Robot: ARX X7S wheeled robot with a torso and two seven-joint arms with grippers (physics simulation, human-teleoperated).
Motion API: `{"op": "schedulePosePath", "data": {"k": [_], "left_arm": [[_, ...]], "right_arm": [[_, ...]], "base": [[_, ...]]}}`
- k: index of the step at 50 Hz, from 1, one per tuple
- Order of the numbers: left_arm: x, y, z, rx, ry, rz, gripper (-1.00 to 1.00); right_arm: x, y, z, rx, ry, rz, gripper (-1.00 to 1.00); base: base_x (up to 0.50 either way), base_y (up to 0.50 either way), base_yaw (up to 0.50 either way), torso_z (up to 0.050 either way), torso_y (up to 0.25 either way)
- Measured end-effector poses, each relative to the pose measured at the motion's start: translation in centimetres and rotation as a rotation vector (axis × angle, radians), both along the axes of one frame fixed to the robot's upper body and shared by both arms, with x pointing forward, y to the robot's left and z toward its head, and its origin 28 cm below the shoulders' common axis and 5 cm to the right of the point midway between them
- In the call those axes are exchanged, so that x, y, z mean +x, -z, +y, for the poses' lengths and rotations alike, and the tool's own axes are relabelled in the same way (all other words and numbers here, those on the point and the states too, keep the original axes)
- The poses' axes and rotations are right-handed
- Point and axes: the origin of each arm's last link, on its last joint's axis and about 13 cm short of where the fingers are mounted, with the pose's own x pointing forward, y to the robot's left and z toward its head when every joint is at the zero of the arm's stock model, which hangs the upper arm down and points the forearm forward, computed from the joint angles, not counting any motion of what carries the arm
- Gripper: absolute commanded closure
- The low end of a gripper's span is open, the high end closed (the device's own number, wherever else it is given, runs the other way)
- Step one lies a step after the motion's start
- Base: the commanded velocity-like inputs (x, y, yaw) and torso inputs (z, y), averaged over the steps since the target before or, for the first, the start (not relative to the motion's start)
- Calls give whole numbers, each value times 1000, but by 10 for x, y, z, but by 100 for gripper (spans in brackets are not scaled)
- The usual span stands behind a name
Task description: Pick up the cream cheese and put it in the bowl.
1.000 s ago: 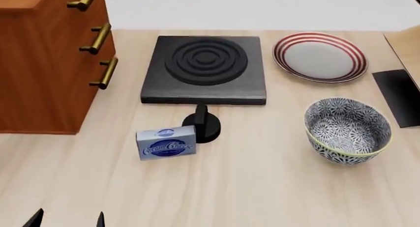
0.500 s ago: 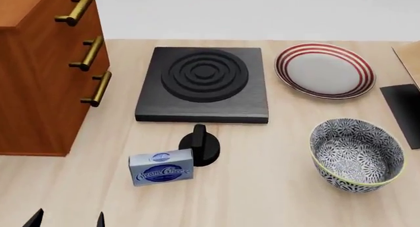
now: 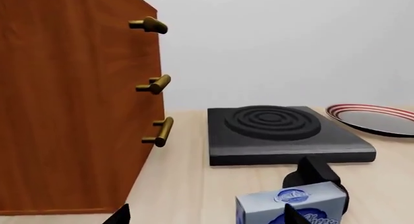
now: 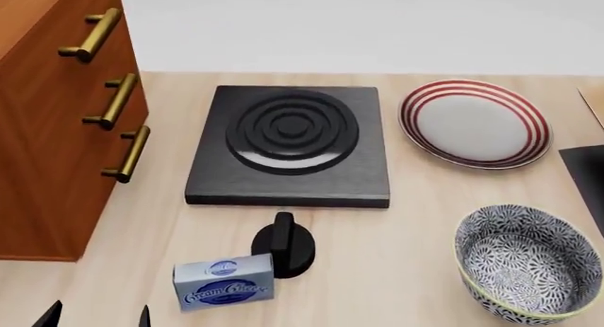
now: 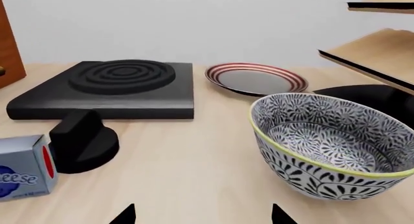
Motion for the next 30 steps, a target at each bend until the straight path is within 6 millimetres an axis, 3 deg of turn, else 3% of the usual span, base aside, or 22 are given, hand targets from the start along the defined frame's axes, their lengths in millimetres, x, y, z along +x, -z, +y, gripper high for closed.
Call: {"op": "schedulePosePath", "data": {"k": [30], "left_arm": [[0,0,0,1,0,-2,-100]], "right_arm": [[0,0,0,-4,-5,-4,-100]], "base": [[214,0,0,0,1]]}}
